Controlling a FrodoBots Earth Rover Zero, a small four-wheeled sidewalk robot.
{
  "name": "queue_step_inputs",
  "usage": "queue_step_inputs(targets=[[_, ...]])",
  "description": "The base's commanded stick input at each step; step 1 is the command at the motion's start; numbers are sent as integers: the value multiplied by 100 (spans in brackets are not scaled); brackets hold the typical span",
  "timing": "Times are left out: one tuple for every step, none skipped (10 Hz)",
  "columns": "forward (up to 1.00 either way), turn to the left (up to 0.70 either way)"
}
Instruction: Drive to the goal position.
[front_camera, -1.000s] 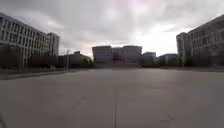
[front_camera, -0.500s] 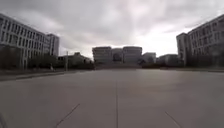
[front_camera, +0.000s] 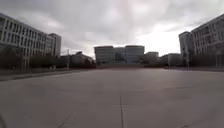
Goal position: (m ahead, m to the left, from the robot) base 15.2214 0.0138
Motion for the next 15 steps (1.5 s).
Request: queue_step_inputs(targets=[[100, 0], [100, 0], [100, 0], [100, 0], [100, 0], [100, 4], [100, 2], [100, 0], [100, 0], [100, 18], [100, 15], [100, 5], [100, 0], [100, 0], [100, 0]])
